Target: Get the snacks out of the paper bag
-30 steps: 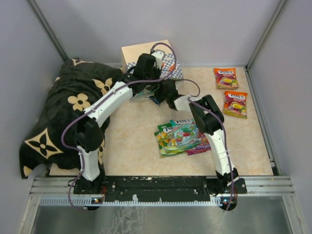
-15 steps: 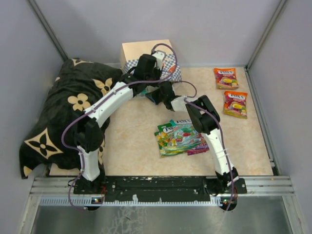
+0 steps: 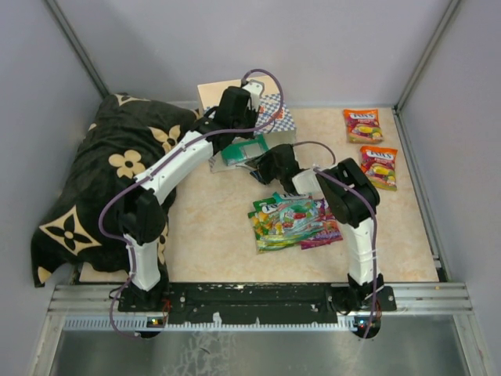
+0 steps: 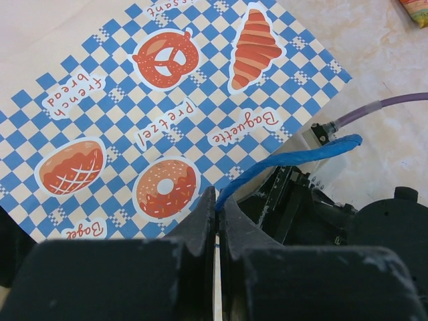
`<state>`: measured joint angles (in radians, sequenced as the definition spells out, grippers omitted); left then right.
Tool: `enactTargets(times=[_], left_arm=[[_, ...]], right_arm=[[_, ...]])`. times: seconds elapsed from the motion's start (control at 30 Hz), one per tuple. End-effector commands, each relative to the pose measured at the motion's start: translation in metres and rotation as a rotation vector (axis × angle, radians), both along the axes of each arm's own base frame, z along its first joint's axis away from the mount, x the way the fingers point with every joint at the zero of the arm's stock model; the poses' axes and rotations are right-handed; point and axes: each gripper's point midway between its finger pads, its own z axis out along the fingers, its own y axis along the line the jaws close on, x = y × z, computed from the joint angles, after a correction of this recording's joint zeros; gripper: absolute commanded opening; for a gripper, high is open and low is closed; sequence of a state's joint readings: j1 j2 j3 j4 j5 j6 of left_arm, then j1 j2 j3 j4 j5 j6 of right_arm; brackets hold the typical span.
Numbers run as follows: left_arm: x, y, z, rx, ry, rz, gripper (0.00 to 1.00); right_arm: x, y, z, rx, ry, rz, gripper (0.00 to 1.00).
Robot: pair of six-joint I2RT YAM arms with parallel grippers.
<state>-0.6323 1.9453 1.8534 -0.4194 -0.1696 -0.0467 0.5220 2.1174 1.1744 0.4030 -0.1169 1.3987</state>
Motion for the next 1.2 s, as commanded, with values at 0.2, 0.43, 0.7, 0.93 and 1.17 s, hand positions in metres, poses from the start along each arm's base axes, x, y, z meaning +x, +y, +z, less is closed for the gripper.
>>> enactTargets(times=[0.2, 0.43, 0.7, 0.93, 1.17], left_arm=[[0.001, 0.005, 0.022, -0.018, -0.041, 0.016, 0.0], [0.0, 0.004, 0.021, -0.019, -0.036, 0.012, 0.0], [-0.001, 0.004, 0.02, -0.023, -0.031, 0.009, 0.0], [0.0, 0.004, 0.017, -0.015, -0.033, 0.01, 0.0], [0.0, 0.001, 0.013, -0.019, -0.02, 0.002, 0.0]], right_arm=[[0.027, 0.009, 0.069, 0.198, -0.199, -0.027, 0.52], [0.05, 0.013, 0.042, 0.088, -0.084, -0.05, 0.64], [0.052, 0.01, 0.012, 0.043, 0.006, -0.085, 0.63], [0.052, 0.003, -0.004, 0.045, 0.029, -0.135, 0.6], [0.063, 0.0, -0.009, 0.086, -0.001, -0.191, 0.4]])
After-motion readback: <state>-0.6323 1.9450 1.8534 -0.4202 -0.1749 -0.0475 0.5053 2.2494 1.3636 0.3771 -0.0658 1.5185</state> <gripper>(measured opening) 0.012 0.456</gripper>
